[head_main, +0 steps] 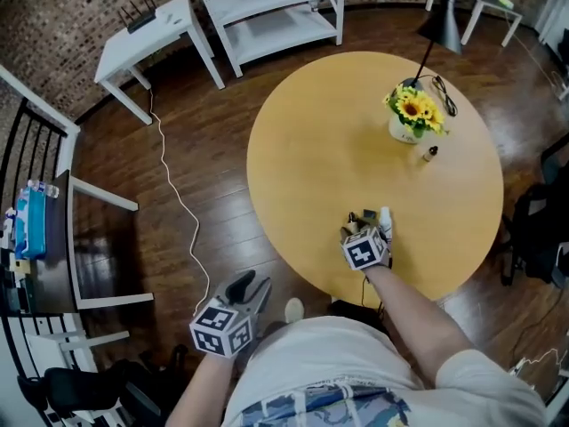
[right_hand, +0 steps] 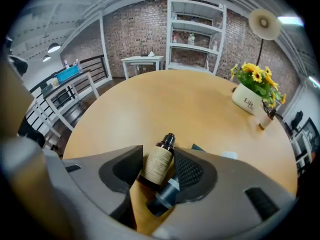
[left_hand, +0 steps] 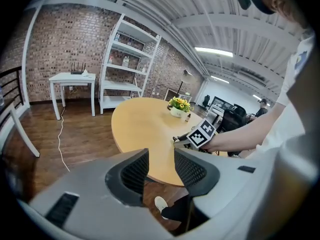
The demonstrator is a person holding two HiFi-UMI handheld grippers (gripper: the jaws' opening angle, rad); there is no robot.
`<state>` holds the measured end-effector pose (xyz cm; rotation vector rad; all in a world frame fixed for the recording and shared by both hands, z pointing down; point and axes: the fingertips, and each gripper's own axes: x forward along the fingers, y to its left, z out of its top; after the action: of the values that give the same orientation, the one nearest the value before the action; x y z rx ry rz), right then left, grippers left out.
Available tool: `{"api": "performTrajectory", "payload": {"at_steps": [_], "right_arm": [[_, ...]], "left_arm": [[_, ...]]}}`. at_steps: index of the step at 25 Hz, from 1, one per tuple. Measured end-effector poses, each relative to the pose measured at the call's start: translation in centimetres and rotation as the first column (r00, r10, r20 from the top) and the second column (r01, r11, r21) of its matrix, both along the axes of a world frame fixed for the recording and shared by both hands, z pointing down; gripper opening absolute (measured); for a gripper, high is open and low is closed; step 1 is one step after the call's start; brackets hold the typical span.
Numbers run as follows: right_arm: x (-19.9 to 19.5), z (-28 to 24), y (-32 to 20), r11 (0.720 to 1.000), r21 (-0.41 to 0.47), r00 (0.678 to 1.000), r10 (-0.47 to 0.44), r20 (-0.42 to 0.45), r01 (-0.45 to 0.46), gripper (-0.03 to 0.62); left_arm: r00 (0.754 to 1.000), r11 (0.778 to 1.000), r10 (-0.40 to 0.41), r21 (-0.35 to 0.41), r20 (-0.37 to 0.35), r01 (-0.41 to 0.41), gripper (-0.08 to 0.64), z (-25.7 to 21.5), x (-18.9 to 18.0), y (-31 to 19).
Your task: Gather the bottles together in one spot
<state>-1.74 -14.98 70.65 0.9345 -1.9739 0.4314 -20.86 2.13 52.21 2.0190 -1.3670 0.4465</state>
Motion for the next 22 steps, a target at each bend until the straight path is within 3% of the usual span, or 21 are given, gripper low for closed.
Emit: {"api": "performTrajectory", "payload": {"at_steps": [3,7,14,19,22], "right_arm": [[-0.3,0.6,0.0,0.999,-0.013,0.999,-0.051,-0.005,0.051,0.162],[-0.4,0.1,0.2,0.996,-0.007,0.996,-0.085,0.009,0.085,0.16],[0.4,-5.9,1.5,0.998,0.058,0.976,-0.032,0.214,0.02,0.16],[3.6,-9.6,2.0,0.984,0.143,0.938,0.049,0.344,-0.104,0.161],[4.5,-13.6,2.6,0.974,0.152,0.869,0.074,0.489,-0.168,0.161]], "left_arm": [[1.0,1.0,0.021,-0.007,0.01,-0.021,0.138,0.3,1.4,-1.0],[0.998,0.999,0.052,-0.009,0.02,-0.052,0.138,0.3,2.8,-2.3],[0.99,0.99,0.141,0.011,0.003,-0.141,0.138,0.2,5.1,-3.7],[0.966,0.967,0.255,-0.001,-0.034,-0.255,0.138,1.0,7.4,-3.4],[0.943,0.944,0.329,0.021,-0.05,-0.328,0.138,0.6,8.8,-3.1]]}}
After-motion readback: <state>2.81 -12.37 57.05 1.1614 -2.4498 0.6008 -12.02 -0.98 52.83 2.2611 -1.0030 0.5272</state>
